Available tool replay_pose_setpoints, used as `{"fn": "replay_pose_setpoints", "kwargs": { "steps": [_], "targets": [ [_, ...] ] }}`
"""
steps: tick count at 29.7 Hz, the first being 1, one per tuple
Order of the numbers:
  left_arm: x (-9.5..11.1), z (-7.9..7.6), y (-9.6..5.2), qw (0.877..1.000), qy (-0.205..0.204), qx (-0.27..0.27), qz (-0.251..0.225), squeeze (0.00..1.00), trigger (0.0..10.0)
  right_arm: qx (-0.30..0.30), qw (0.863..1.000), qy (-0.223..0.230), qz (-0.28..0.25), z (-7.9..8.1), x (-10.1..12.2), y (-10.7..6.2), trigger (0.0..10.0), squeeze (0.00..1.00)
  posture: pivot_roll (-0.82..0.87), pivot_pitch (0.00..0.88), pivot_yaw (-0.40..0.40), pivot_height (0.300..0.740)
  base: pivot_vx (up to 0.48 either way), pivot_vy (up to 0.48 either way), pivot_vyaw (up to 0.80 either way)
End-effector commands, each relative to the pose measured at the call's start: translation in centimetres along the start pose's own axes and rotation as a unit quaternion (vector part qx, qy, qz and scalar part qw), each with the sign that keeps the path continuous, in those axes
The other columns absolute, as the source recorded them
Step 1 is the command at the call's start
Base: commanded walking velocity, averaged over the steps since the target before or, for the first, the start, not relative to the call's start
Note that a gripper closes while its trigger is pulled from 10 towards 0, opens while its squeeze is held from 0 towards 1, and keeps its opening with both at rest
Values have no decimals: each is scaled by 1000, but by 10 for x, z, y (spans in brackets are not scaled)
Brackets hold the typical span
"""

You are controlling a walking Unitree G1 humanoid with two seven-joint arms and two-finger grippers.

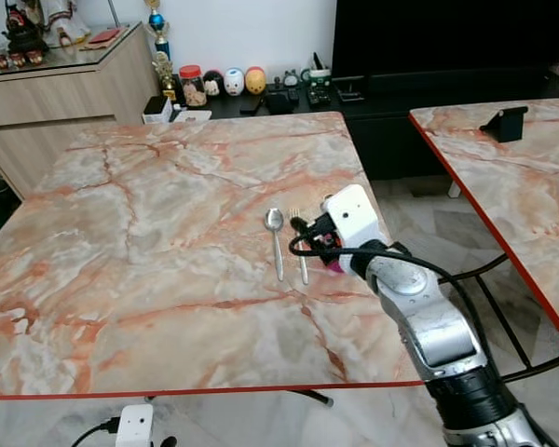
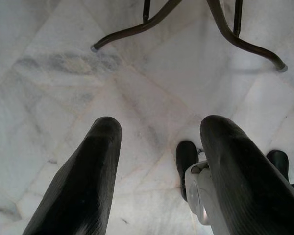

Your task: Setting the table

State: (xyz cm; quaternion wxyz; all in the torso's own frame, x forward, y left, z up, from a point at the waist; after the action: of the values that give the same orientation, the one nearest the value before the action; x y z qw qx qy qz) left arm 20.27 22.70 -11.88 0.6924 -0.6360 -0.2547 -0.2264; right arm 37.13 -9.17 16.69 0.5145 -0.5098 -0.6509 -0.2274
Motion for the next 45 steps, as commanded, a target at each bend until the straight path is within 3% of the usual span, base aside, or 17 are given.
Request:
{"fn": "replay_pose_setpoints", "kwargs": {
  "steps": [1, 2, 3, 8, 17, 29, 36, 45],
  "targets": [
    [-6, 2, -1, 1000, 2, 0, 15, 0, 10000, 9, 1000, -10, 5, 3, 6, -1, 10000, 1000, -103, 0, 84, 740, 0, 0, 0],
    [-6, 2, -1, 1000, 2, 0, 15, 0, 10000, 11, 1000, -9, 11, 3, 5, -2, 10000, 1000, -103, 0, 84, 740, 0, 0, 0],
    [-7, 2, -1, 1000, 2, 0, 15, 0, 10000, 12, 999, -19, 29, 3, -3, -2, 10000, 0, -104, 0, 85, 740, 0, 0, 0],
    [-7, 2, -1, 1000, 3, -1, 16, 0, 10000, 12, 997, -21, 70, 4, -20, -4, 10000, 0, -103, 0, 85, 740, 0, 0, 0],
    [-8, 2, -2, 1000, 5, -1, 17, 0, 10000, 25, 996, -5, 90, 12, -24, -3, 10000, 0, -104, 0, 85, 740, 0, 0, 0],
    [-7, 2, -1, 1000, 5, -1, 17, 0, 10000, 27, 990, -19, 140, 15, -58, 0, 10000, 0, -99, 0, 83, 740, 0, 0, 0],
    [-7, 3, -1, 1000, 3, 2, 15, 0, 10000, -1, 992, -17, 128, 2, -54, 7, 10000, 0, -92, 0, 84, 740, 0, 0, 0],
    [-6, 3, -1, 1000, 3, 2, 14, 0, 10000, -10, 993, -16, 113, -3, -48, 16, 10000, 0, -90, 0, 85, 740, 0, 0, 0]
  ]
}}
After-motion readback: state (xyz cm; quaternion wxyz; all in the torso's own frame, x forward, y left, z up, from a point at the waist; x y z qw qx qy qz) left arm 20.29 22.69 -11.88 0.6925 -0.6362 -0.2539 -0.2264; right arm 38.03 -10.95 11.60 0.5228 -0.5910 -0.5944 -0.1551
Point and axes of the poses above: a point about 5 cm out from each wrist's last joint towards the gripper, its own y axis pointing out of the wrist towards the gripper, its own x axis along the axis of the wrist's last joint, z = x × y, the point moved 5 cm from there along y, pointing out of the wrist towards the gripper, and after that the axes turned 2 degrees about y, right-handed, at the moved point
